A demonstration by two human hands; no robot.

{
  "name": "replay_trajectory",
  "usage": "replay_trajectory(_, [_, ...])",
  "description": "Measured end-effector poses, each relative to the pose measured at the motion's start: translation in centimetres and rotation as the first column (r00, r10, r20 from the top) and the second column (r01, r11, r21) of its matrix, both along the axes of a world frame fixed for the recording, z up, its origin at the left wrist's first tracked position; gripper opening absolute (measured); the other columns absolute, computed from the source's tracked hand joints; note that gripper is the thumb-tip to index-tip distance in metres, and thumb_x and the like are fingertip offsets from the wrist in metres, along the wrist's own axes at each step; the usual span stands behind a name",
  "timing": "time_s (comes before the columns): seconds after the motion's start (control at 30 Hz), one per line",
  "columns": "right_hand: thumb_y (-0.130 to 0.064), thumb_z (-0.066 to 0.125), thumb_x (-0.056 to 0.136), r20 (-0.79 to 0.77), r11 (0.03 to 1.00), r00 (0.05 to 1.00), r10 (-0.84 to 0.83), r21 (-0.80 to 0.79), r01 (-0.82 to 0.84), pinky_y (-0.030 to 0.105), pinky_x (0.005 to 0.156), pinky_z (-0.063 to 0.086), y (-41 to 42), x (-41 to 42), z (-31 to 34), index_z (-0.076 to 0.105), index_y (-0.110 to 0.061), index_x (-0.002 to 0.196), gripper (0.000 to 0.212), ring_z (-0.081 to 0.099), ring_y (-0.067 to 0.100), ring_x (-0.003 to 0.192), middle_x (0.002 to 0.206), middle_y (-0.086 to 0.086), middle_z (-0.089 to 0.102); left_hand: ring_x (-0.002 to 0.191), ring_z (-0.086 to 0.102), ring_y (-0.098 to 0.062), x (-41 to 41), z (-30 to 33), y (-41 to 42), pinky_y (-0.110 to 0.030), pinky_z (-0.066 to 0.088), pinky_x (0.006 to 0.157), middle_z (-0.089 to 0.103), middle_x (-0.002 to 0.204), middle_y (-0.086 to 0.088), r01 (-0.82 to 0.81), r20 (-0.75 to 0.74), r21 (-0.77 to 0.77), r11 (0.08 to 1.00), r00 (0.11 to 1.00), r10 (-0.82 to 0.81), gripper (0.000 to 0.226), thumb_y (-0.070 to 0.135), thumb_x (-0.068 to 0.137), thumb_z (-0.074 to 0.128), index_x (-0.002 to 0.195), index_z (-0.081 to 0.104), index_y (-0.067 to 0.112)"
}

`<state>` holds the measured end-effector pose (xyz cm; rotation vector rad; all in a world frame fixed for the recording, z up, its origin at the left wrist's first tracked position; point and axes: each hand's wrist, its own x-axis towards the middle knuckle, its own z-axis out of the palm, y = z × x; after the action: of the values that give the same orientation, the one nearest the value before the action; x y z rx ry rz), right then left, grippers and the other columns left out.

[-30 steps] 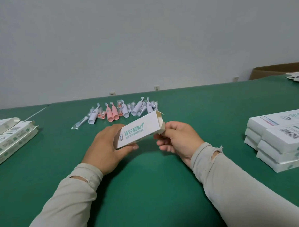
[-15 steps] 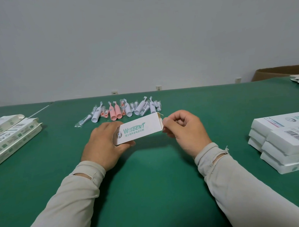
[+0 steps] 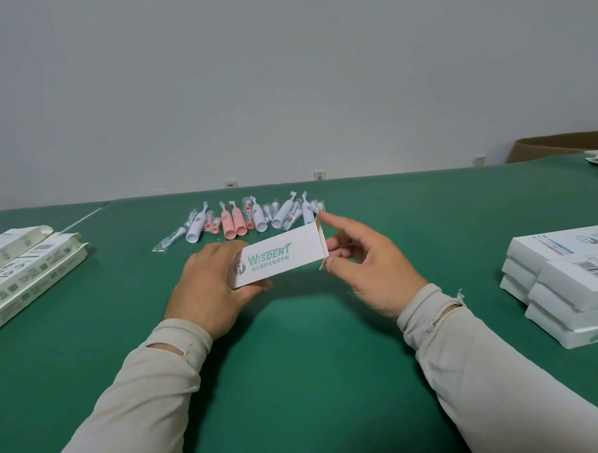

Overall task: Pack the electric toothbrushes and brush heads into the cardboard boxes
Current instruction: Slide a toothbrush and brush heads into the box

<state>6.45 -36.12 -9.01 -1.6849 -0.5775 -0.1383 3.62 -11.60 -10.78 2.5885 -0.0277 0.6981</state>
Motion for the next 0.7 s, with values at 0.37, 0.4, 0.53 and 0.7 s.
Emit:
replay_trajectory(0.37, [0.001, 0.062, 0.085, -0.181, 0.999, 0.983, -0.036, 0.011, 0.038, 0.035, 0.076, 0.055, -1.0, 4.0, 0.4, 0.060, -0.034, 0.120, 0.049, 0.062, 0.018, 0.077, 0.092, 0.001, 0.064, 0.119, 0.045, -0.025, 0.9, 0.8, 1.7, -0.047, 0.047, 0.092, 0.057, 0.126, 0.006, -0.130, -0.010, 0.079, 0.988, 0.991, 0.131, 0.057, 0.051, 0.076, 0.077, 0.126, 0.057, 0.032])
replay_trajectory(0.4, [-0.003, 0.061, 0.086, -0.186, 0.983, 0.966, -0.180, 0.011, 0.185, 0.033, 0.075, 0.055, -0.7, 5.6, 0.6, 0.061, -0.027, 0.121, 0.042, 0.062, 0.016, 0.076, 0.092, 0.001, 0.065, 0.119, 0.046, -0.029, 1.2, 0.6, 2.1, -0.047, 0.046, 0.093, 0.058, 0.126, 0.001, -0.195, 0.010, 0.055, 0.979, 0.981, 0.195, 0.055, 0.050, 0.078, 0.077, 0.125, 0.058, 0.029])
replay_trajectory(0.53, [-0.023, 0.058, 0.093, 0.023, 0.837, 0.894, -0.447, -0.344, 0.427, 0.034, 0.104, 0.044, 1.4, 12.5, 0.7, 0.052, -0.027, 0.138, 0.046, 0.058, 0.021, 0.118, 0.140, 0.004, 0.052, 0.117, 0.046, -0.034, 2.1, -0.2, 2.4, -0.045, 0.043, 0.088, 0.058, 0.124, -0.006, -0.317, 0.058, -0.027, 0.948, 0.946, 0.318, 0.053, 0.048, 0.078, 0.076, 0.121, 0.060, 0.023])
replay_trajectory(0.7, [-0.029, 0.036, 0.103, 0.085, 0.649, 0.971, -0.222, -0.731, 0.212, 0.041, 0.123, 0.016, 5.6, 18.5, -0.5, 0.025, -0.036, 0.156, 0.056, 0.016, 0.029, 0.153, 0.168, -0.003, 0.007, 0.113, 0.046, -0.036, 2.3, -0.7, 3.2, -0.045, 0.042, 0.085, 0.056, 0.123, -0.007, -0.398, 0.094, -0.103, 0.912, 0.909, 0.407, 0.052, 0.046, 0.078, 0.076, 0.122, 0.058, 0.026])
